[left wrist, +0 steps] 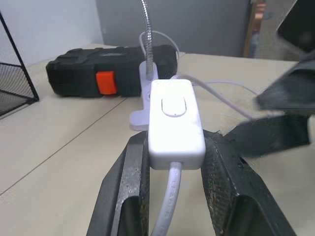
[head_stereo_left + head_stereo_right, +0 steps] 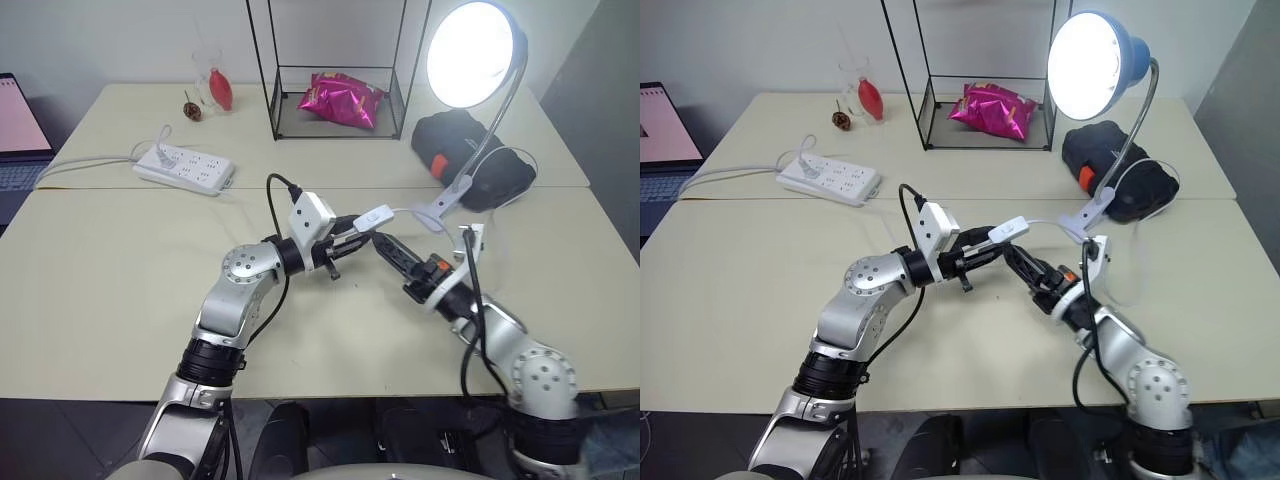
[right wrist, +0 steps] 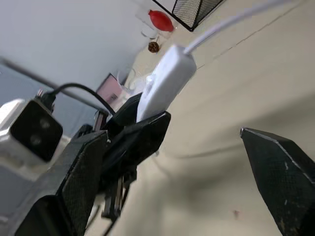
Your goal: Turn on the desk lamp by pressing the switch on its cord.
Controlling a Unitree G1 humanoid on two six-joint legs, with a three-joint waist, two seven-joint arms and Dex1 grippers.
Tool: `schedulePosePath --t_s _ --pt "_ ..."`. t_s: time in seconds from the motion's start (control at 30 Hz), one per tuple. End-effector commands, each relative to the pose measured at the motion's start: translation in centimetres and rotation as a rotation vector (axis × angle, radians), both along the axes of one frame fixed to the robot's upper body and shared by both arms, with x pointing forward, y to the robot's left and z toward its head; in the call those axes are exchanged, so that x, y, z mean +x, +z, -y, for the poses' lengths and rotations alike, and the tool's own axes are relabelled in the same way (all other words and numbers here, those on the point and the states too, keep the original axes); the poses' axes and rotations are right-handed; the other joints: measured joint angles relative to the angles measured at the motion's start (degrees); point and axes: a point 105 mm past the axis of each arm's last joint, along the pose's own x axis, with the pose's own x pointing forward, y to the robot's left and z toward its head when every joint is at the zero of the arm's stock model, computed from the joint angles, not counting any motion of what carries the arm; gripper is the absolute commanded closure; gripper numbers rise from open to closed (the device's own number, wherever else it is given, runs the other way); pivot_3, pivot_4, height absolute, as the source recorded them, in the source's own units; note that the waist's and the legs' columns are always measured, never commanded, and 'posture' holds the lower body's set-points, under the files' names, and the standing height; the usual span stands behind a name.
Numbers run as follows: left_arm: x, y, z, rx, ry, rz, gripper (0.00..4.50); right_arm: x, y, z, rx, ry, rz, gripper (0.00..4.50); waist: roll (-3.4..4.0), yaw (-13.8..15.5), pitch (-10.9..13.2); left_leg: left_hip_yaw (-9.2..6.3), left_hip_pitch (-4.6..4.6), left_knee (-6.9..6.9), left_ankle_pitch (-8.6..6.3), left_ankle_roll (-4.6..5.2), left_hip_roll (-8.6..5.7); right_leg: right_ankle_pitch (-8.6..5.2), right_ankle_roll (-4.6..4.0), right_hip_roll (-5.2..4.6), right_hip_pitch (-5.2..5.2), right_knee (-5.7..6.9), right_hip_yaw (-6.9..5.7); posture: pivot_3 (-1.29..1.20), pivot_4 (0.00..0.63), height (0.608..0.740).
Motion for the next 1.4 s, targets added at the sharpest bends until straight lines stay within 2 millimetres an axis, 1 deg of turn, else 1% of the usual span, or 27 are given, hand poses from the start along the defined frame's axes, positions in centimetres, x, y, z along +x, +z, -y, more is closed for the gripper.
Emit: schedulePosePath --t_s 0.03,0.1,0.17,0.23,0.5,0.67,0.8,0.87,0.9,0.93,0.97,1.03,1.13,1.23,1.3,1.4 --pt "0.4 -1.0 -0.3 0.060 0.001 0.025 3.41 -1.5 1.2 -0.2 -0.222 0.103 0.155 0.00 0.00 0.00 0.00 -0.02 -0.01 0.00 0.00 0.00 0.04 0.00 0.00 0.04 0.00 0.00 -0.03 0.00 0.150 0.740" --pt "0.6 -2.3 -0.5 0.091 0.003 0.004 3.41 -1.8 1.2 0.1 -0.359 0.143 0.218 0.00 0.00 -0.02 0.00 -0.01 -0.01 -0.02 0.00 0.00 0.04 0.00 0.00 0.05 -0.04 0.00 -0.01 0.00 0.150 0.740" --pt "0.7 -3.7 -0.8 0.121 -0.002 -0.023 3.41 -1.7 1.4 0.8 -0.536 0.176 0.305 0.00 -0.03 -0.01 0.02 -0.02 -0.02 -0.02 0.00 0.00 0.06 0.00 0.00 0.06 -0.06 0.00 -0.02 0.00 0.150 0.740" --pt "0.7 -4.8 -0.8 0.149 -0.021 -0.037 3.41 -1.5 1.4 1.5 -0.620 0.188 0.343 0.00 0.00 0.11 0.00 0.08 -0.04 -0.01 0.00 0.00 -0.02 0.02 0.04 0.00 -0.09 0.01 0.09 0.00 0.150 0.740" --pt "1.1 -7.6 -1.3 0.236 -0.065 -0.068 3.41 -1.0 1.0 2.9 -0.746 0.235 0.411 0.00 -0.05 0.38 0.02 0.08 -0.07 0.02 0.00 0.00 0.00 0.05 0.10 0.02 -0.09 -0.06 0.09 0.00 0.150 0.740" --pt "1.1 -8.1 -1.3 0.240 -0.069 -0.072 3.41 -1.1 0.5 3.9 -0.824 0.265 0.417 0.00 -0.06 0.52 0.01 0.08 0.00 0.04 0.00 0.00 -0.01 0.07 0.13 0.01 -0.02 -0.03 0.10 0.00 0.150 0.740" --pt "1.1 -8.3 -1.3 0.233 -0.067 -0.090 3.41 -1.1 0.5 4.4 -0.845 0.268 0.421 0.00 -0.05 0.49 0.00 0.08 0.09 0.06 0.00 0.00 -0.01 0.07 0.13 0.01 0.08 -0.03 0.10 0.00 0.150 0.740" --pt "1.0 -8.3 -1.3 0.225 -0.070 -0.100 2.71 -1.1 0.6 4.4 -0.848 0.270 0.425 0.00 -0.05 0.51 0.00 0.07 0.09 0.05 0.00 0.00 -0.01 0.07 0.13 0.01 0.09 -0.03 0.09 0.00 0.150 0.740" --pt "0.9 -8.3 -1.3 0.223 -0.074 -0.105 2.64 -1.1 0.6 4.4 -0.849 0.271 0.426 0.00 -0.05 0.51 0.00 0.07 0.09 0.05 0.00 0.00 -0.01 0.07 0.13 0.01 0.10 -0.03 0.08 0.00 0.150 0.740" --pt "0.9 -8.3 -1.2 0.222 -0.078 -0.106 2.46 -1.1 0.7 4.4 -0.850 0.272 0.428 0.00 -0.05 0.51 -0.01 0.07 0.09 0.05 0.00 0.00 -0.01 0.07 0.13 0.01 0.10 -0.03 0.08 0.00 0.150 0.740" --pt "0.8 -8.3 -1.2 0.223 -0.079 -0.106 2.20 -1.1 0.7 4.4 -0.850 0.273 0.429 0.00 -0.05 0.51 -0.01 0.07 0.09 0.06 0.00 0.00 -0.01 0.07 0.13 0.01 0.10 -0.03 0.09 0.00 0.150 0.740" --pt "0.9 -8.2 -1.4 0.229 -0.076 -0.105 1.89 -1.0 0.7 4.4 -0.853 0.278 0.431 0.00 -0.05 0.50 -0.01 0.06 0.09 0.06 0.00 0.00 0.00 0.07 0.13 0.01 0.10 -0.03 0.08 0.00 0.150 0.740" --pt "0.9 -8.2 -1.5 0.235 -0.071 -0.107 1.28 -1.0 0.8 4.3 -0.858 0.281 0.433 0.00 -0.05 0.50 -0.01 0.06 0.09 0.06 0.00 0.00 0.00 0.07 0.13 0.01 0.10 -0.03 0.08 0.00 0.150 0.740" --pt "1.0 -7.8 -1.7 0.230 -0.068 -0.104 0.60 -0.9 1.0 4.3 -0.864 0.288 0.437 0.00 -0.05 0.47 -0.01 0.06 0.09 0.05 0.00 0.00 0.00 0.07 0.13 0.01 0.10 -0.05 0.08 0.00 0.150 0.740" --pt "1.0 -7.0 -1.8 0.216 -0.064 -0.080 0.18 -0.7 1.1 4.4 -0.868 0.293 0.442 0.00 -0.05 0.46 0.00 0.06 0.09 0.05 0.00 0.00 0.00 0.07 0.13 0.01 0.10 -0.05 0.08 0.00 0.150 0.740" --pt "1.0 -4.9 -2.3 0.171 -0.046 -0.035 0.18 -0.3 1.4 4.5 -0.875 0.301 0.449 0.00 -0.06 0.40 0.00 0.07 0.07 0.05 0.00 0.00 0.00 0.07 0.12 0.01 0.08 -0.05 0.10 0.00 0.150 0.740"
